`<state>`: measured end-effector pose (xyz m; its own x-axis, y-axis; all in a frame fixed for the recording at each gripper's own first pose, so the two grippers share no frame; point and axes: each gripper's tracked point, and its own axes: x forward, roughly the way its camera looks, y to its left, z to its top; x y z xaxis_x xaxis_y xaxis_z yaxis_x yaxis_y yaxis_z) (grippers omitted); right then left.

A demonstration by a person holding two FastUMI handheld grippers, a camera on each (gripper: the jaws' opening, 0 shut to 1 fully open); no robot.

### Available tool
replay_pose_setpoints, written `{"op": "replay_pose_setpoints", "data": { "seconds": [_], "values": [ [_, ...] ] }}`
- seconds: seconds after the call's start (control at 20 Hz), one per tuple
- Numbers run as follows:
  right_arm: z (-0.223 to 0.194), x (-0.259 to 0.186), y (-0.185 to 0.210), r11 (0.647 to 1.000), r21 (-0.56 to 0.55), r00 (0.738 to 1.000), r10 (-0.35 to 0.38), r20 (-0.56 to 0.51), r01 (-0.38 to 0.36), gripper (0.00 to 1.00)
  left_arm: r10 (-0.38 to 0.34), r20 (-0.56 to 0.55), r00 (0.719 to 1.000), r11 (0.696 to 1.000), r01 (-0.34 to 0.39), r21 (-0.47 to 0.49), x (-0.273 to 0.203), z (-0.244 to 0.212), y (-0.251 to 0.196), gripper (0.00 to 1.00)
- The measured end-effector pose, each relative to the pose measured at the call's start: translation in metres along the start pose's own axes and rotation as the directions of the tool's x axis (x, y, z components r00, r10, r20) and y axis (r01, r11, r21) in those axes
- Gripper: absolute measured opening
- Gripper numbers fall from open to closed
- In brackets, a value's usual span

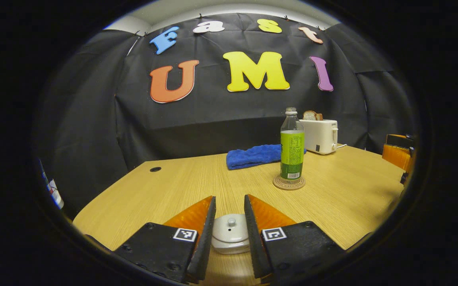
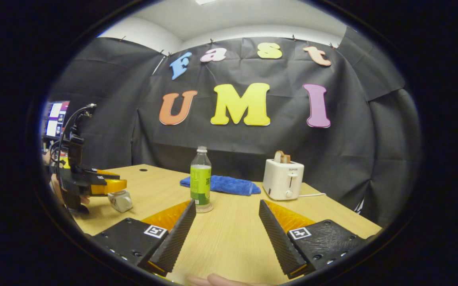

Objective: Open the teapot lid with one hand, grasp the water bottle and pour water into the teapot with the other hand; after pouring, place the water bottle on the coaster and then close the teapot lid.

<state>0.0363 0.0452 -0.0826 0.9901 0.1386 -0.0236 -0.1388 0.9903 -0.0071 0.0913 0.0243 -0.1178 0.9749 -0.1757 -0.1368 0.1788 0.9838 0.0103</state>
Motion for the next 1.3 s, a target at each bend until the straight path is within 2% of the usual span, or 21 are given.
{"op": "replay_pose_setpoints", "data": {
  "seconds": [0.05, 0.1, 0.15, 0.2, 0.25, 0.3, 0.35, 0.5, 0.65, 0.85, 0.9, 1.1, 1.2, 1.3],
  "values": [
    [0.002, -0.002, 0.002, 1.000, 0.003, 1.000, 0.004, 0.004, -0.004, 0.95, -0.003, -0.002, 1.000, 1.000, 0.003, -0.004, -0.002, 0.004, -0.002, 0.51],
    [0.004, -0.003, 0.002, 1.000, 0.006, 1.000, 0.006, 0.007, -0.006, 0.98, -0.008, -0.004, 1.000, 1.000, 0.008, -0.014, -0.006, 0.008, -0.005, 0.63],
    [0.004, -0.004, 0.003, 1.000, 0.004, 1.000, 0.010, 0.007, -0.010, 0.95, -0.009, -0.002, 1.000, 1.000, 0.009, -0.028, -0.009, 0.013, -0.007, 0.67],
    [0.007, -0.006, 0.003, 1.000, -0.004, 1.000, 0.012, 0.010, -0.012, 0.98, -0.003, 0.011, 1.000, 0.999, 0.004, -0.039, -0.013, 0.021, -0.007, 0.74],
    [0.012, -0.008, 0.001, 1.000, -0.009, 1.000, 0.007, 0.018, -0.007, 0.96, 0.009, 0.025, 1.000, 0.999, -0.008, -0.047, -0.016, 0.030, -0.007, 0.80],
    [0.018, -0.012, 0.000, 1.000, -0.010, 1.000, 0.004, 0.029, -0.004, 0.95, 0.020, 0.040, 0.999, 0.998, -0.017, -0.054, -0.021, 0.038, -0.008, 0.94],
    [0.024, -0.015, 0.001, 1.000, -0.006, 0.999, 0.007, 0.040, -0.007, 0.95, 0.033, 0.053, 0.998, 0.997, -0.029, -0.066, -0.026, 0.046, -0.009, 0.99],
    [0.038, -0.026, 0.005, 0.999, -0.007, 0.997, 0.036, 0.066, -0.036, 0.98, 0.041, 0.059, 0.997, 0.993, -0.034, -0.117, -0.039, 0.060, -0.014, 1.00],
    [0.047, -0.030, -0.006, 0.999, 0.030, 0.998, 0.016, 0.066, -0.018, 0.95, 0.060, 0.081, 0.995, 0.986, -0.046, -0.161, -0.055, 0.078, -0.014, 1.00],
    [0.057, -0.038, -0.028, 0.997, 0.060, 0.998, -0.058, 0.038, 0.056, 0.95, 0.063, 0.148, 0.987, 0.988, -0.041, -0.151, -0.085, 0.106, -0.021, 0.99],
    [0.061, -0.041, -0.029, 0.996, 0.066, 0.998, -0.058, 0.039, 0.055, 0.98, 0.071, 0.160, 0.984, 0.988, -0.048, -0.145, -0.091, 0.111, -0.022, 0.99],
    [0.067, -0.047, -0.044, 0.991, 0.091, 0.995, -0.098, 0.032, 0.095, 0.95, 0.091, 0.186, 0.978, 0.990, -0.069, -0.123, -0.109, 0.123, -0.026, 0.99],
    [0.071, -0.052, -0.046, 0.992, 0.072, 0.993, -0.110, 0.032, 0.108, 0.98, 0.073, 0.204, 0.976, 0.993, -0.051, -0.110, -0.109, 0.125, -0.034, 0.99],
    [0.078, -0.058, -0.054, 0.990, 0.035, 0.989, -0.140, 0.049, 0.138, 0.95, 0.068, 0.185, 0.980, 0.994, -0.051, -0.096, -0.106, 0.119, -0.038, 0.99]
  ]
}}
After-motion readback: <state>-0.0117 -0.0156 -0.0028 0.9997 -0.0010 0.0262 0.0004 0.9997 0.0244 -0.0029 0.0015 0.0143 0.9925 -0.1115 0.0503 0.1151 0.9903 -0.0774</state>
